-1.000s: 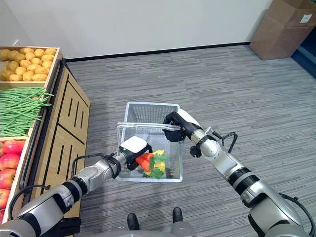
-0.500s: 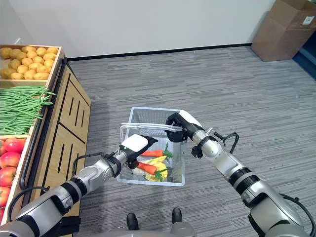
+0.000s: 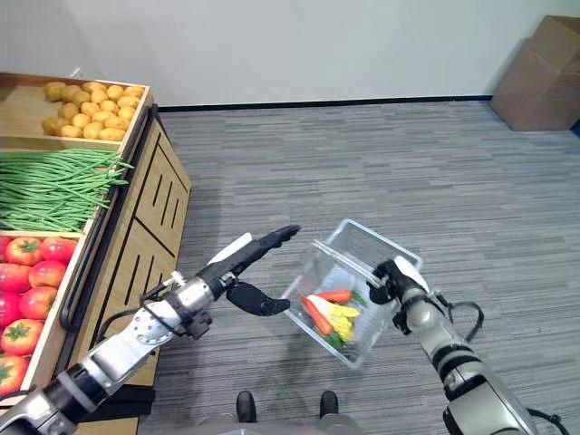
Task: Get the vegetables into the basket
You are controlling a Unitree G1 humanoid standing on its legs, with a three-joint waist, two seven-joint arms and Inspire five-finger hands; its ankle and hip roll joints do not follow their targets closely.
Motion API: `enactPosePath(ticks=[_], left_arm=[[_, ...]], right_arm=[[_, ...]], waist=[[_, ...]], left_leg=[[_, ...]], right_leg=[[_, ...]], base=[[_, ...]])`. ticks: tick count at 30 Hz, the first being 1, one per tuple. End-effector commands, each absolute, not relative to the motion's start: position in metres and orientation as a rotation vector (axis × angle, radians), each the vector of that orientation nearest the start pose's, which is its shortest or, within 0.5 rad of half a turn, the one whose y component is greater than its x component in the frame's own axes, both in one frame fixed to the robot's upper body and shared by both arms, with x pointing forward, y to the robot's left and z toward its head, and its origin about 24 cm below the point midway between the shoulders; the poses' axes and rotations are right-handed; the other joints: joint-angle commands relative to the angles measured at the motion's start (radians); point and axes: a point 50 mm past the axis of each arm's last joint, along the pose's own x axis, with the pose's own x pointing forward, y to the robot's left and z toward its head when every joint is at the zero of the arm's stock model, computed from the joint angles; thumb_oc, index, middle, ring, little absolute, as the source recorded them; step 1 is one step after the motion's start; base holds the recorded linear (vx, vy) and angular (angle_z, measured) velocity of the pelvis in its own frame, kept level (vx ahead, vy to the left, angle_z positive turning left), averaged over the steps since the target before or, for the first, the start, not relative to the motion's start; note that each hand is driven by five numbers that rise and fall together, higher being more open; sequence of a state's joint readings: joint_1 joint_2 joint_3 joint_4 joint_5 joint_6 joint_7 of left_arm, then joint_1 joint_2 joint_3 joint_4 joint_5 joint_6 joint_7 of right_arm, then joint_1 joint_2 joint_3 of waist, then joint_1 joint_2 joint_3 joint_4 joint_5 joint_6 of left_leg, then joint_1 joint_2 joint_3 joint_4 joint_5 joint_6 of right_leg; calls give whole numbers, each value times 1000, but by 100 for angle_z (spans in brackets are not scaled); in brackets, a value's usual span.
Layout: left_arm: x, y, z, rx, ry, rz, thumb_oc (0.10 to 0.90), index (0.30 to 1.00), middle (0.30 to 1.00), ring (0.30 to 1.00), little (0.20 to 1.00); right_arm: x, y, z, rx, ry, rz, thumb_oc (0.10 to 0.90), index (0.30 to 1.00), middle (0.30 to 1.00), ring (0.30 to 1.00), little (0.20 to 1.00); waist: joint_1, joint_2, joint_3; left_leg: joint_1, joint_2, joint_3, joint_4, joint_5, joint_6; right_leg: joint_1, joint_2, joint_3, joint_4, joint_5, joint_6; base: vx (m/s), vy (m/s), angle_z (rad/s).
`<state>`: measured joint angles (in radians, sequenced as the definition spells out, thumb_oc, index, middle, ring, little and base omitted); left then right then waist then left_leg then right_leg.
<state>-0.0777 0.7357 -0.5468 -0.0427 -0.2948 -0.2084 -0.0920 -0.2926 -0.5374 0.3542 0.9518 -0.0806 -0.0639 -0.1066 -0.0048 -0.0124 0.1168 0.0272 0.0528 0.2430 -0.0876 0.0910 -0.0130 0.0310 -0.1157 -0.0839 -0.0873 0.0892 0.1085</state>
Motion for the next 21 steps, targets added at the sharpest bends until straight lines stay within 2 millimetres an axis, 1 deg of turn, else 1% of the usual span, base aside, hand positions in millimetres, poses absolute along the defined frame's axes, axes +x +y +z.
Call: enactPosePath(ticks=[1,3,4,5,6,7,8,9,10,11,12,13,14,15,16,17,18,19,20,21], left_arm=[[234,167,59,307,-67,-584,900,1000,1000,1000,1000],[226,184,37,319,44,-532,900,1000,1000,1000,1000],[222,190,28,314,91,-517,900,1000,1000,1000,1000],[212,207,-4,354,226,-426,900,1000,1000,1000,1000],[206,214,-17,361,287,-381,900,1000,1000,1000,1000],[197,223,-36,388,369,-321,900,1000,1000,1000,1000],[189,232,-56,482,446,-248,900,1000,1000,1000,1000],[189,232,-56,483,444,-248,900,1000,1000,1000,1000],[170,235,-83,567,571,-224,900,1000,1000,1000,1000],[156,240,-101,590,676,-191,900,1000,1000,1000,1000],[145,240,-114,573,750,-156,900,1000,1000,1000,1000],[145,239,-114,572,748,-156,900,1000,1000,1000,1000],[135,240,-125,581,822,-142,900,1000,1000,1000,1000],[121,237,-139,624,911,-150,900,1000,1000,1000,1000],[121,237,-139,624,910,-150,900,1000,1000,1000,1000],[115,237,-144,643,947,-144,900,1000,1000,1000,1000],[101,237,-152,678,1020,-140,900,1000,1000,1000,1000],[101,237,-152,678,1019,-140,900,1000,1000,1000,1000],[93,237,-155,679,1062,-126,900,1000,1000,1000,1000],[93,237,-155,679,1061,-126,900,1000,1000,1000,1000]], right_arm=[[281,-295,-12,-801,396,-140,400,300,300,300,300],[259,-309,-30,-771,484,-197,400,300,300,300,300],[252,-312,-35,-754,509,-219,400,300,300,300,300],[233,-316,-52,-667,576,-288,400,300,300,300,300],[225,-317,-58,-638,602,-311,400,300,300,300,300],[215,-317,-66,-617,633,-329,400,300,300,300,300],[201,-318,-75,-588,676,-358,400,300,300,300,300],[201,-318,-75,-588,675,-358,400,300,300,300,300],[181,-316,-89,-525,738,-400,400,300,300,300,300],[167,-316,-98,-501,792,-411,400,300,300,300,300],[158,-315,-104,-498,828,-409,400,300,300,300,300],[158,-315,-103,-499,827,-410,400,300,300,300,300],[151,-312,-109,-493,861,-403,400,300,300,300,300],[134,-308,-119,-496,937,-389,400,300,300,300,300],[134,-309,-119,-497,936,-389,400,300,300,300,300],[127,-308,-123,-516,971,-375,400,300,300,300,300],[114,-304,-129,-521,1016,-367,400,300,300,300,300],[114,-304,-129,-521,1016,-367,400,300,300,300,300],[106,-302,-133,-502,1046,-376,400,300,300,300,300],[106,-302,-133,-502,1046,-376,400,300,300,300,300]], waist=[[11,-38,-97],[14,-35,-95],[14,-35,-97],[15,-34,-98],[15,-34,-98],[15,-34,-98],[16,-33,-97],[16,-32,-99],[16,-36,-96],[17,-37,-99],[15,-36,-100],[15,-35,-100],[13,-36,-101],[9,-35,-101],[9,-35,-101],[7,-35,-102],[4,-36,-102],[4,-35,-102],[1,-36,-103],[1,-35,-103]], left_leg=[[3,62,-36,0,-25,-82],[3,60,-43,0,-24,-80],[4,59,-45,0,-24,-80],[4,58,-48,0,-24,-79],[3,57,-48,0,-23,-78],[2,58,-50,0,-22,-78],[6,58,-53,0,-25,-77],[2,57,-53,0,-22,-77],[4,58,-56,0,-24,-77],[-2,57,-56,0,-20,-76],[-2,57,-55,0,-20,-76],[-2,57,-56,0,-20,-76],[-2,58,-55,0,-19,-76],[-2,58,-54,0,-20,-77],[-2,58,-54,0,-20,-77],[-1,59,-52,0,-20,-77],[0,60,-49,0,-21,-78],[0,60,-48,0,-22,-78],[2,61,-46,0,-22,-79],[2,61,-46,0,-22,-79]], right_leg=[[-25,-99,-31,3,41,81],[-21,-100,-35,3,40,83],[-19,-102,-38,3,39,83],[-18,-103,-42,3,39,84],[-19,-103,-41,3,40,84],[-20,-103,-43,4,40,84],[-14,-103,-47,4,35,84],[-18,-103,-46,4,38,84],[-13,-102,-50,5,33,84],[-17,-101,-52,5,35,83],[-18,-101,-53,6,36,83],[-18,-101,-54,6,35,83],[-18,-101,-54,6,36,82],[-22,-99,-51,6,36,81],[-22,-99,-51,6,36,81],[-23,-98,-50,6,38,80],[-24,-97,-47,6,38,79],[-24,-97,-47,6,38,79],[-25,-97,-45,6,38,79],[-25,-97,-45,6,38,79]], base=[[0,0,0],[4,3,2],[10,9,4],[7,7,8],[-1,6,10],[6,3,9],[0,2,3],[3,-8,3],[-19,-11,5],[-14,-10,10],[-12,0,15],[-2,-1,11],[-6,-2,4],[0,0,0],[0,0,0],[0,0,0],[0,0,0],[-6,-2,-4],[0,2,-3],[-3,4,-5]])
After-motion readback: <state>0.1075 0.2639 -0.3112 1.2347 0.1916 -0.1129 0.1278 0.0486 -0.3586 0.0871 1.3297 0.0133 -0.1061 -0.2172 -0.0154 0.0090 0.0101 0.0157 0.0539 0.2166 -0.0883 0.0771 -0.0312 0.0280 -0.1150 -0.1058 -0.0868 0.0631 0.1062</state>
